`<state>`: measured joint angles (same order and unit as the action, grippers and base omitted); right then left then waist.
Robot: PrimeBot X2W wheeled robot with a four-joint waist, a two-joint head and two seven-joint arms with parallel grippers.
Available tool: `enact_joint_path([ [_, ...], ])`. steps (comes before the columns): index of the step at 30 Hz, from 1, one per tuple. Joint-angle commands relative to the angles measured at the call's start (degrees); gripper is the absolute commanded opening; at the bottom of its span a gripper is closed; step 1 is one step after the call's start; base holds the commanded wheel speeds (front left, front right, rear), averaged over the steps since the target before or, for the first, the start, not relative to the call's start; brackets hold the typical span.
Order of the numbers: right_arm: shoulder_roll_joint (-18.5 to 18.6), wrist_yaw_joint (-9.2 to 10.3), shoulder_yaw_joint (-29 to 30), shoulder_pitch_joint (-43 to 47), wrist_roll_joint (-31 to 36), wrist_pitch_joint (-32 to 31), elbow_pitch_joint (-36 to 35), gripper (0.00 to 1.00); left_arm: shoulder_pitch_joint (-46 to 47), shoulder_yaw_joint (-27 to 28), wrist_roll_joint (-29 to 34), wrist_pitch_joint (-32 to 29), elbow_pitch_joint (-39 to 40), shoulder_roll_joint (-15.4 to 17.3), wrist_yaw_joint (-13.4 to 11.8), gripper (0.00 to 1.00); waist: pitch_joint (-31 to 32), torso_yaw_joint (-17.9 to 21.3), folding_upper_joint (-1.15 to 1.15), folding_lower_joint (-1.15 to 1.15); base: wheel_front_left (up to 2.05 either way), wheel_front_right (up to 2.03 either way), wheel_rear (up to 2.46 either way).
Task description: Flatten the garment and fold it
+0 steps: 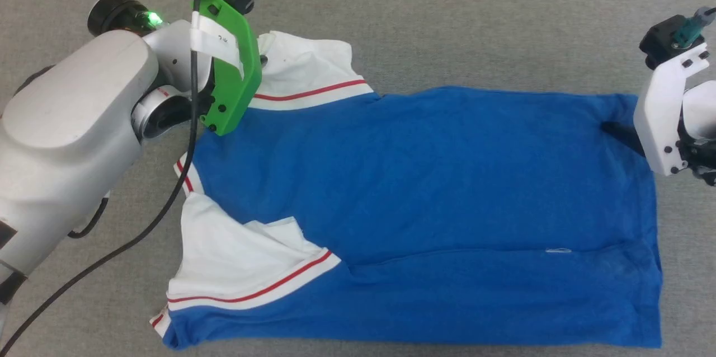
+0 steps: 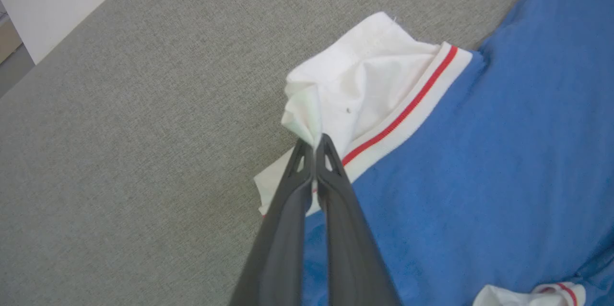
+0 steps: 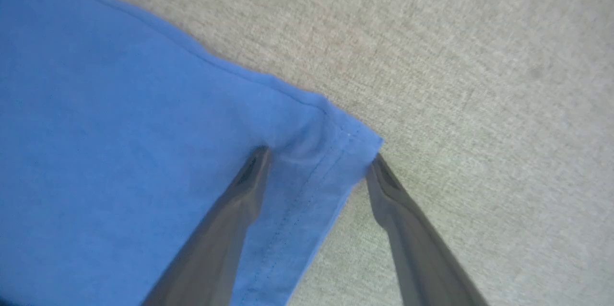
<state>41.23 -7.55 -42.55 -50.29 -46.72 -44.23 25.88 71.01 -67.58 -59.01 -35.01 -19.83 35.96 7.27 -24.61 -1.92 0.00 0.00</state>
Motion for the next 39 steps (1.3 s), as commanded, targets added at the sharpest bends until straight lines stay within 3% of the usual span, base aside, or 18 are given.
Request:
enact_joint_path([
  [1,-0.86,0.06,-2.11,0.61,-0.23,0.43,0.89,1.00,0.77,-0.25,0.02,0.58,-0.20,-0.25,0.22,0.00,-0.99,-1.00,0.00,0.00,0.00,0.00,0.00],
  [4,-0.86,0.06,-5.35,1.08,-1.26,1.78,1.89,1.00,0.70,-0.75,-0.28,1.34,-0.76,-0.26,0.22,0.00,-0.95,-0.96,0.00,0.00,0.00,0.00,0.00],
  [5,-0.65,0.06,-6.31,0.94,-1.19,2.36,2.01,0.76,0.63,-0.88,-0.43,1.52,-0.95,-0.22,0.22,0.00,-0.80,-0.87,0.00,0.00,0.00,0.00,0.00],
  [6,-0.32,0.06,-7.42,0.64,-0.94,3.43,2.13,0.00,0.50,-1.01,-0.64,1.78,-1.20,-0.12,0.22,0.00,-0.53,-0.69,0.00,0.00,0.00,0.00,0.00],
  [16,1.44,0.06,-9.89,-0.73,-3.09,19.10,3.01,0.00,-2.53,-1.80,-2.54,6.40,-2.45,1.26,0.22,0.00,5.37,0.91,0.00,0.00,0.00,0.00,0.00],
  [24,4.38,0.06,-9.76,4.28,-4.01,31.80,-1.60,0.00,-8.53,-1.31,-3.16,12.86,2.74,6.06,-0.69,0.00,12.59,1.64,0.00,0.00,0.00,0.00,0.00],
  [29,6.47,0.06,-8.72,10.02,-4.69,35.95,-5.42,0.00,-14.97,-1.55,-4.28,15.61,9.49,11.23,-3.55,0.00,16.78,1.87,0.00,0.00,0.00,0.00,0.00],
  [32,7.92,0.06,-6.51,15.49,-5.49,37.96,-8.25,0.00,-20.94,-2.21,-5.11,17.45,15.58,15.67,-6.92,0.00,18.79,1.88,0.00,0.00,0.00,0.00,0.00],
  [39,8.32,0.06,-2.70,26.17,-6.35,38.47,-10.54,0.00,-32.26,-3.42,-8.35,21.53,22.94,20.10,-12.28,0.00,20.07,1.63,0.00,0.00,0.00,0.00,0.00],
])
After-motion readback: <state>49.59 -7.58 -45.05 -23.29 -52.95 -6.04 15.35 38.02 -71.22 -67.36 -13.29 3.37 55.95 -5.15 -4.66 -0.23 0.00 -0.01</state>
